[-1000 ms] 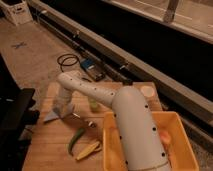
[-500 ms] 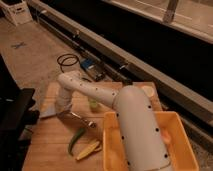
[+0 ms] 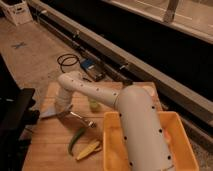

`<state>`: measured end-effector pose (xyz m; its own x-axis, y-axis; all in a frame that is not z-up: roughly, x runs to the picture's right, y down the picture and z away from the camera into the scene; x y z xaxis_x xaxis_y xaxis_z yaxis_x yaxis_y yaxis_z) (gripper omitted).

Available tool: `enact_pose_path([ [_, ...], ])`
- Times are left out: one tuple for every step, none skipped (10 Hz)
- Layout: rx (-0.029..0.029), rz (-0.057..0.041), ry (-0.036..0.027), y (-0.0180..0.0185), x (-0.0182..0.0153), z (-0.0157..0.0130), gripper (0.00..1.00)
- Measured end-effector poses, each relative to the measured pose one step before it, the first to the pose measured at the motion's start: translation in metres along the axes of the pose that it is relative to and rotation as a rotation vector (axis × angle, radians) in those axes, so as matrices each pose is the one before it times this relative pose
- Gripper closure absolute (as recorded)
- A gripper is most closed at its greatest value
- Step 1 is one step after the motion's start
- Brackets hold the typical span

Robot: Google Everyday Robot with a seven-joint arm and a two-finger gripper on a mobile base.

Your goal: Place towel in paper cup

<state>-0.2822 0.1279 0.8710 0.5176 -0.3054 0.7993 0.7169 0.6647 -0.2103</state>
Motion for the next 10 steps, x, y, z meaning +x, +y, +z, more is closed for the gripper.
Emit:
enact_pose_path([
  [0.01020,-0.00719,0.00589,-0.00159,-0.00267,-0.00491,1.00],
  [0.00864,-0.00576,0.00471,-0.00130,-0.00232,-0.00357,1.00],
  [0.01241,-0.00931,0.00696,-0.00223,-0.00376,-0.00543,1.00],
  [0.01390,-0.00656,0.00873,-0.00168,-0.00241,-0.00636,1.00],
  [0.01841,-0.00591,0.01386,-0.00141,-0.00122,-0.00973,1.00],
  [0.02704,-0.00861,0.01865,-0.00340,-0.00278,-0.01500,1.00],
  [0.02058,-0.00555,0.01264,-0.00247,-0.00173,-0.01085,1.00],
  [0.03027,-0.00458,0.02356,-0.00293,-0.00030,-0.01712,1.00],
  [0.01953,-0.00045,0.01667,-0.00244,0.00078,-0.01014,1.00],
  [0.02356,-0.00200,0.02440,-0.00432,-0.00001,-0.01346,1.00],
])
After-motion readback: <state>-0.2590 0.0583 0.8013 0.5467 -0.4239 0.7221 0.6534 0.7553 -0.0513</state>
